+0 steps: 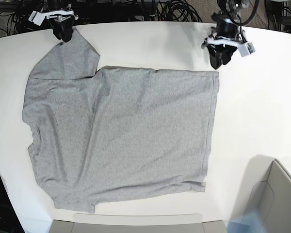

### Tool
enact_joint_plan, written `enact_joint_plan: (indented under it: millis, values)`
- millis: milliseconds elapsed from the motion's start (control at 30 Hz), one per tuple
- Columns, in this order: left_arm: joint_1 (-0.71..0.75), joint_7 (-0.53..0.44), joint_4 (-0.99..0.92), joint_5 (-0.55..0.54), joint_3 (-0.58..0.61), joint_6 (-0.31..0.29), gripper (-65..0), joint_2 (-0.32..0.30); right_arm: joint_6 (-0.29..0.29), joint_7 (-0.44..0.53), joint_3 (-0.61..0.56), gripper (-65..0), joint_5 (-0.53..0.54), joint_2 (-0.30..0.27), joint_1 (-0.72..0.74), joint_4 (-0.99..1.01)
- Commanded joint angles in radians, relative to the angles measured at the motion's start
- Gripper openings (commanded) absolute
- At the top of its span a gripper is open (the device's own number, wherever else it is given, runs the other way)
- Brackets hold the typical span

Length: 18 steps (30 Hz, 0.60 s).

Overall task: Fold the T-shirt properly
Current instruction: 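Lower both grippers onto the shirt's shoulder corners and pinch them, then pull both held corners apart to stretch the shirt flat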

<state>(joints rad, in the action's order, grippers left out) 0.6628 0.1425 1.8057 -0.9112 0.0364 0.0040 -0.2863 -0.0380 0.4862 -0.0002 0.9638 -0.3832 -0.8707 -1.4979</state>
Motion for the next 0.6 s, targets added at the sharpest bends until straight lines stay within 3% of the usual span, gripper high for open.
enact_joint_plan:
  millis: [0,133,367,567]
  values:
    - [-0.01,0.018,-0.002,-0.01,-0.008,-0.009,-39.4,-0.018,0.03,-0.051,0.001,-41.9,0.01,-0.006,-0.02,0.004]
    - [-0.082,0.092,-0.053,-0.053,-0.014,-0.011,-39.4,-0.024,0.03,-0.053,0.001,-41.9,0.01,-0.003,-0.02,0.004]
    - [-0.16,0.102,-0.169,-0.153,-0.014,-0.012,-39.4,-0.027,0.03,-0.053,0.001,-41.9,0.01,-0.006,-0.02,0.004]
    - [-0.185,0.104,-0.243,-0.214,-0.014,-0.094,-39.4,-0.041,0.03,-0.053,0.001,-41.9,0.01,-0.006,-0.02,0.004]
